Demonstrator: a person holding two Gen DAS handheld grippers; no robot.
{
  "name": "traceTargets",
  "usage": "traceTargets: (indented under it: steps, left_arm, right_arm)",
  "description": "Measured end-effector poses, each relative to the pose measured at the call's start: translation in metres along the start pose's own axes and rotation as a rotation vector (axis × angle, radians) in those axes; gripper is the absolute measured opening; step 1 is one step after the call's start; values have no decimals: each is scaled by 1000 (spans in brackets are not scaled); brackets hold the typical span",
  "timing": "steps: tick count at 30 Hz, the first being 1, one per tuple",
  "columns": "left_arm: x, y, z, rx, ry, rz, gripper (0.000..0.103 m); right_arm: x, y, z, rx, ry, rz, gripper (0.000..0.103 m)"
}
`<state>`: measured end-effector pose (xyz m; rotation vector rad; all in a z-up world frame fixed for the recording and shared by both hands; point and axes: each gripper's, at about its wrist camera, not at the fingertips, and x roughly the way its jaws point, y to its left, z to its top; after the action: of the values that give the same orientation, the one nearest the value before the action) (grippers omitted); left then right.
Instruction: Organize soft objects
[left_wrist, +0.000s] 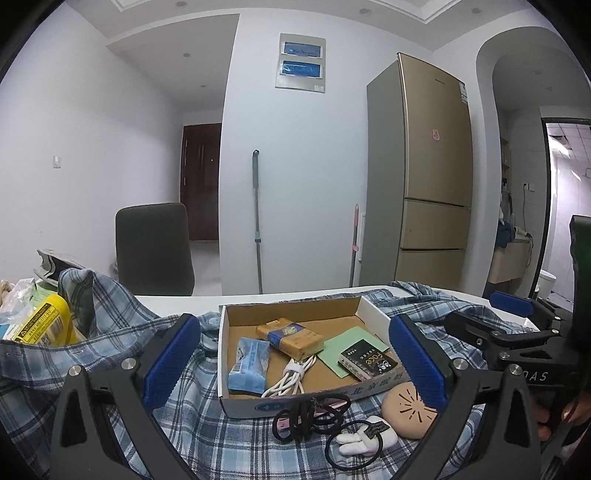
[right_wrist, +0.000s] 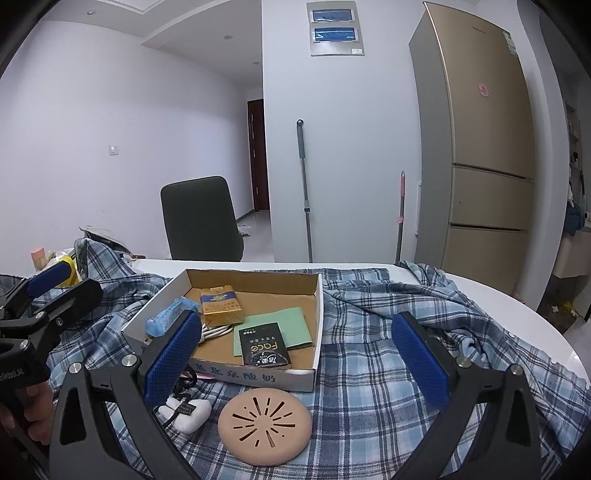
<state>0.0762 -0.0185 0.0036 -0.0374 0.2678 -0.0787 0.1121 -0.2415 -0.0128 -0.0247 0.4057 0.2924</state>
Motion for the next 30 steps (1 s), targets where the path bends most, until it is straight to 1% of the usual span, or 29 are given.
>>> traceTargets:
  steps: [3,6,11,13,14,16,17,19,22,24,27,30]
  left_arm:
    - [1,1,0,-2,1,-1,103]
    - [0,0,0,-2,2,-1,103]
    - [0,0,0,0,1,0,103]
    - [1,0,0,3,3,0,103]
    - [1,0,0,4,5,-4,103]
    - [2,-1,-1,9,15,-10,103]
    - [3,-1,-1,12,26,-11,103]
    - [6,0,0,8,55,-12,103]
    - [3,1,0,4,51,-14,103]
    - [3,0,-1,4,59,-16,103]
    - [5,1,-2,0,77,-18,103]
    - [5,4,-2,-16,92,-16,103]
  right_arm:
    - [2,1,0,-4,15,4,103]
    - [8,3,-1,-12,55,28,103]
    - [9,2,-3,-9,68,33,103]
    - [11,2,-3,-9,93,40,103]
    - [14,3,-4,-13,124,42,103]
    - [26,6,-8,-35,229,24,103]
    - [31,7,-10,-35,262,43,103]
    - [37,5,-12,-21,293,73,103]
    - [46,0,-17,4,343,79,101]
    - [52,-2,-21,18,386,85,95]
    - [59,-1,-26,16,434,99,90]
    - [64,6,-31,-15,470,115,89]
